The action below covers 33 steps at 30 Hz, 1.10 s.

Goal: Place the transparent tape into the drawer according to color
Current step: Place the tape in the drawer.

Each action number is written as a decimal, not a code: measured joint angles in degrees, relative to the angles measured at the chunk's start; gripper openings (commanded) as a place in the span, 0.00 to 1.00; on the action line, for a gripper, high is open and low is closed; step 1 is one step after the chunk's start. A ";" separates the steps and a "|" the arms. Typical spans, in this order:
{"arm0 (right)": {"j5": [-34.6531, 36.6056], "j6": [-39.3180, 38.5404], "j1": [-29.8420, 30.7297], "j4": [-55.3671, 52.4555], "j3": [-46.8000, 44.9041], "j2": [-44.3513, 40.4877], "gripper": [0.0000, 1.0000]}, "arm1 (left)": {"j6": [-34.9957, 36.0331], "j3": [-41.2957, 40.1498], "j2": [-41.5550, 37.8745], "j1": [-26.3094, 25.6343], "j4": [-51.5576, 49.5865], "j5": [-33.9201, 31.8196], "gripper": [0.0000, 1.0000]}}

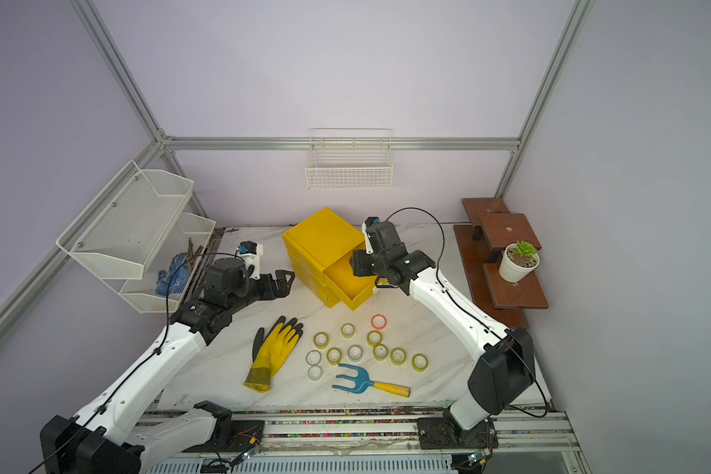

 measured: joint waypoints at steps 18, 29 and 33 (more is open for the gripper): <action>2.12 -1.01 0.37 -2.56 2.47 1.46 0.76 | 1.33 0.00 1.05 -1.09 0.28 5.27 1.00; 6.73 1.11 0.55 0.92 -13.66 -25.05 0.76 | 1.53 0.00 1.66 -3.26 1.33 8.00 1.00; 8.87 3.54 0.55 1.73 -21.16 -32.74 0.75 | 1.79 0.00 2.19 -4.28 1.33 8.98 1.00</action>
